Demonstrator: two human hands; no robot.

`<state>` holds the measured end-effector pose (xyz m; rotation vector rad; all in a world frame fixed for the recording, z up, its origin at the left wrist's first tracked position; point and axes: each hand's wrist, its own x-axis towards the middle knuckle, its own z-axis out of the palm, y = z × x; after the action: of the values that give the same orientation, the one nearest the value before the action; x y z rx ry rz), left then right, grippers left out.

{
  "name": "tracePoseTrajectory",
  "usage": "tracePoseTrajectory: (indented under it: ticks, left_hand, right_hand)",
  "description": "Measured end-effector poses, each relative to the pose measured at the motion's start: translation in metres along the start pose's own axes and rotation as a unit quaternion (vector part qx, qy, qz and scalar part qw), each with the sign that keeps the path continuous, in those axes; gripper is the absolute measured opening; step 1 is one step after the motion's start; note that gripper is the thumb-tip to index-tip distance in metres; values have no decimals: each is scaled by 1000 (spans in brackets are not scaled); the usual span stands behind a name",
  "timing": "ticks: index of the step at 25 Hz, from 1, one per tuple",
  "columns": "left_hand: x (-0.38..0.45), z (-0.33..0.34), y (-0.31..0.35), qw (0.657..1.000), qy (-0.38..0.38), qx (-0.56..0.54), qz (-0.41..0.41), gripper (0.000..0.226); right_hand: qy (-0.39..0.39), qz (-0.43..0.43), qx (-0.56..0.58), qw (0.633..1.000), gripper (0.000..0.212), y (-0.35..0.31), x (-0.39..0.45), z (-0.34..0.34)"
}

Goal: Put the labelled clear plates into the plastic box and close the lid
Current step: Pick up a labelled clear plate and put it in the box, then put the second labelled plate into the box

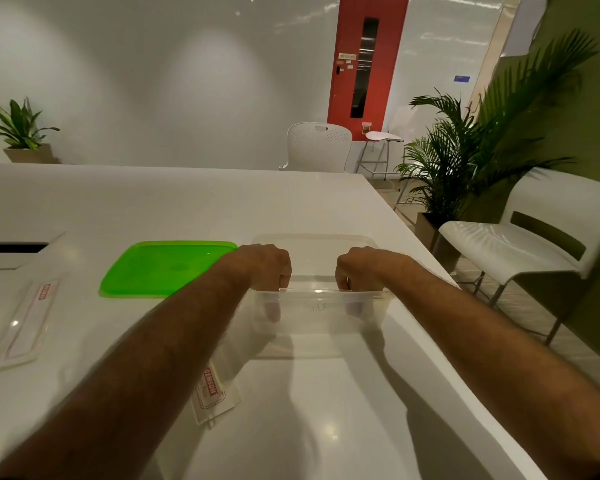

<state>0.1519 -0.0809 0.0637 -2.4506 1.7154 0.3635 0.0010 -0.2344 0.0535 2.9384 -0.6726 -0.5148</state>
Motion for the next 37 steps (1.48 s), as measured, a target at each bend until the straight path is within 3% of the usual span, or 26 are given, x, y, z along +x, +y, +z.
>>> tracePoseTrajectory:
  ticks: [3, 7, 9, 12, 15, 19, 24, 27, 29, 32, 35, 37]
  left_hand:
    - [0, 2, 5, 999, 22, 29, -7, 38]
    - [-3, 2, 11, 999, 18, 45, -23, 46]
    - [0, 4, 8, 999, 33, 26, -23, 39]
    - [-3, 0, -1, 996, 84, -25, -11, 28]
    - [-17, -11, -13, 983, 146, -107, 24, 34]
    - [-43, -24, -30, 949, 250, -192, 17, 32]
    - [-79, -18, -58, 909, 319, -240, -117, 33]
    - [-94, 1, -70, 897, 291, -254, -213, 38]
    - [-102, 18, -73, 891, 240, -293, -251, 44]
    - [-109, 42, -66, 865, 179, -377, -279, 49]
    - [-114, 58, -56, 840, 183, -418, -293, 45]
    - [-116, 65, -51, 827, 183, -438, -300, 42]
  right_hand:
    - [-5, -1, -8, 1000, 23, -4, -3, -2]
    - [-14, 0, -16, 1000, 26, -8, -5, -4]
    - [-16, 4, -7, 1000, 29, -5, -5, -7]
    - [2, 20, 26, 999, 50, 0, -11, -17]
    - [70, 19, 54, 996, 64, -1, -24, -31]
    - [224, 7, 175, 959, 55, -21, -39, -47]
    - [347, -15, 254, 903, 38, -74, -53, -45]
    - [399, -29, 296, 867, 30, -114, -61, -32]
    - [378, -37, 306, 873, 31, -141, -65, -17]
    - [294, -32, 289, 911, 42, -176, -66, 11]
    - [232, -36, 294, 926, 52, -198, -68, 35]
    - [214, -45, 307, 926, 47, -205, -71, 43]
